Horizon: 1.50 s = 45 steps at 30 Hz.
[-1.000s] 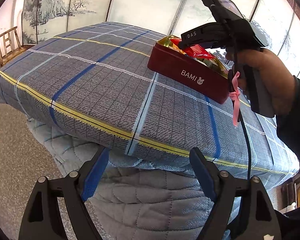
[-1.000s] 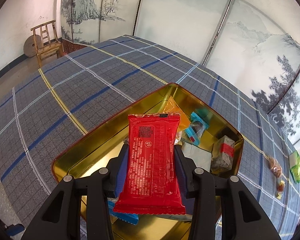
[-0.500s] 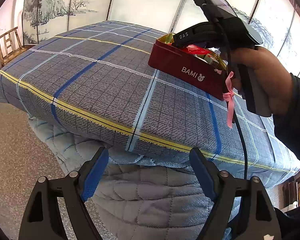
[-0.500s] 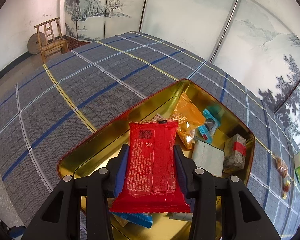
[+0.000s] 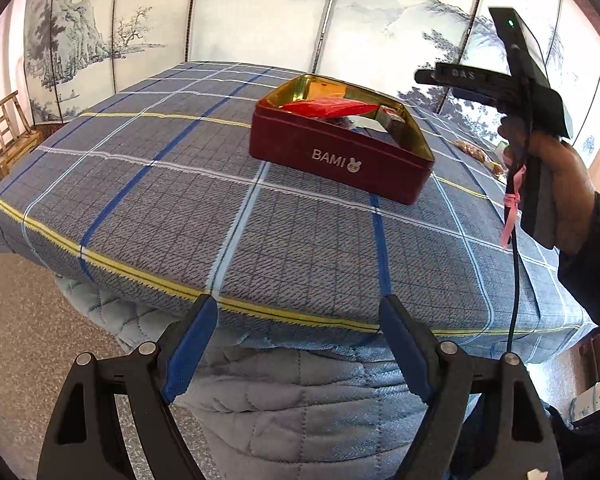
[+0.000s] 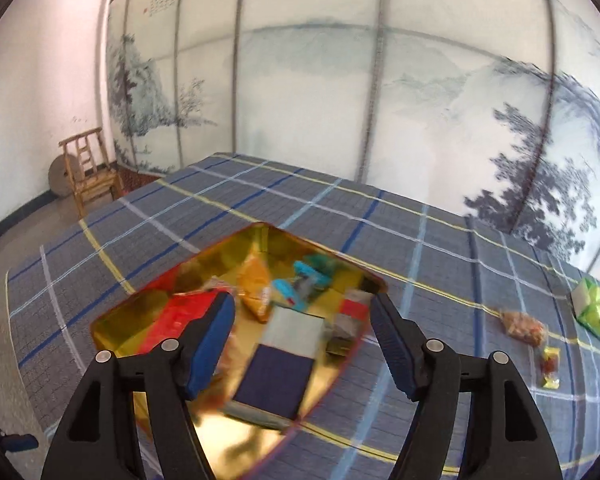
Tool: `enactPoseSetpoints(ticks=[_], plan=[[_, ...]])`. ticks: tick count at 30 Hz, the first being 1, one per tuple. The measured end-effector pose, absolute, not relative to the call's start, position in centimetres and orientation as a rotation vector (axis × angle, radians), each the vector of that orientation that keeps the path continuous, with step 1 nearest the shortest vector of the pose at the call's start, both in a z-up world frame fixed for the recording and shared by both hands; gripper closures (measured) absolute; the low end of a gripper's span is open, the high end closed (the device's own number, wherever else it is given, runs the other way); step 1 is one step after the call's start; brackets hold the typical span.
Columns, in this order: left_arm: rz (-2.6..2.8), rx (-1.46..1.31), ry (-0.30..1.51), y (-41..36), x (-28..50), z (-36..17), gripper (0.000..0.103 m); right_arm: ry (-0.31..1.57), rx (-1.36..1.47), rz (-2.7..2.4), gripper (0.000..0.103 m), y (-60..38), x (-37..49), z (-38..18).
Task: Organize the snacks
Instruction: 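Open the right tool to drop the red packet into the tin, then move the left tool to the yellow-wrapped candy on the table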
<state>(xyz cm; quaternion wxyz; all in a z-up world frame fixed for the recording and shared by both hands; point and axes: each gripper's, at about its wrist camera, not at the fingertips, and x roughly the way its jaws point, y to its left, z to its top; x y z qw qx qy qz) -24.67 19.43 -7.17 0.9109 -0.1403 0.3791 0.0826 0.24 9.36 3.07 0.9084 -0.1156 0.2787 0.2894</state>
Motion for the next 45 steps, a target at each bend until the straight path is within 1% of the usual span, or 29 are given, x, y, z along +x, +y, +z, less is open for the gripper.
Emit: enactPoseSetpoints(ticks=[2, 8, 11, 14, 16, 19, 22, 23, 26, 28, 30, 33, 35, 38, 40, 42, 44, 45], plan=[[0.142, -0.263, 0.782, 18.3, -23.7, -6.7, 0.024, 0.583, -0.196, 0.517, 0.027, 4.9, 2.2, 2.4], [0.011, -0.178, 0.769, 13.8, -19.3, -4.0, 0.023, 0.707, -0.003, 0.247, 0.027, -10.7, 8.7, -1.0], [-0.064, -0.151, 0.755, 11.2, -15.5, -2.0, 0.021, 0.738, 0.091, 0.159, 0.027, -17.4, 10.2, -2.2], [-0.129, -0.121, 0.747, 8.0, -10.7, -0.1, 0.021, 0.752, 0.167, 0.149, 0.026, -21.7, 10.8, -3.1], [-0.160, -0.075, 0.732, 5.4, -7.5, 0.9, 0.021, 0.765, 0.251, 0.188, 0.026, -23.6, 11.0, -3.6], [-0.184, -0.016, 0.721, 1.7, -2.4, 1.6, 0.020, 0.772, 0.378, 0.238, 0.022, -25.5, 11.2, -4.3], [-0.194, -0.022, 0.745, -1.1, 2.7, 1.4, 0.020, 0.800, 0.524, 0.258, 0.021, -27.5, 11.7, -5.8], [-0.201, -0.035, 0.756, -1.9, 4.6, 1.2, 0.020, 0.781, 0.556, 0.269, 0.021, -27.9, 11.6, -5.9], [-0.211, -0.041, 0.785, -4.6, 9.6, 0.5, 0.019, 0.771, 0.563, 0.304, 0.020, -27.9, 11.5, -5.8], [-0.208, -0.070, 0.817, -5.8, 12.9, -0.4, 0.015, 0.771, 0.557, 0.321, 0.020, -27.6, 11.5, -5.8], [-0.179, -0.095, 0.849, -6.7, 15.5, -1.7, 0.015, 0.761, 0.572, 0.323, 0.020, -27.9, 11.4, -5.8], [-0.173, -0.140, 0.891, -7.8, 17.0, -3.1, 0.016, 0.726, 0.594, 0.324, 0.019, -28.4, 10.8, -5.6], [-0.174, -0.113, 0.896, -9.0, 16.9, -3.9, 0.017, 0.718, 0.600, 0.326, 0.019, -28.4, 10.8, -5.6], [-0.173, -0.078, 0.890, -10.9, 17.3, -4.7, 0.027, 0.711, 0.606, 0.317, 0.019, -28.6, 10.7, -5.6], [-0.186, -0.122, 0.908, -10.9, 18.1, -5.1, 0.029, 0.721, 0.622, 0.275, 0.019, -29.1, 10.7, -5.8], [-0.177, -0.135, 0.922, -10.8, 19.1, -5.7, 0.035, 0.697, 0.674, 0.272, 0.019, -30.2, 10.5, -5.9], [-0.206, -0.158, 0.948, -10.8, 19.8, -6.5, 0.058, 0.663, 0.715, 0.250, 0.019, -31.3, 9.9, -5.8], [-0.211, -0.154, 0.951, -11.0, 20.0, -6.7, 0.060, 0.648, 0.721, 0.203, 0.018, -31.8, 9.6, -5.7]])
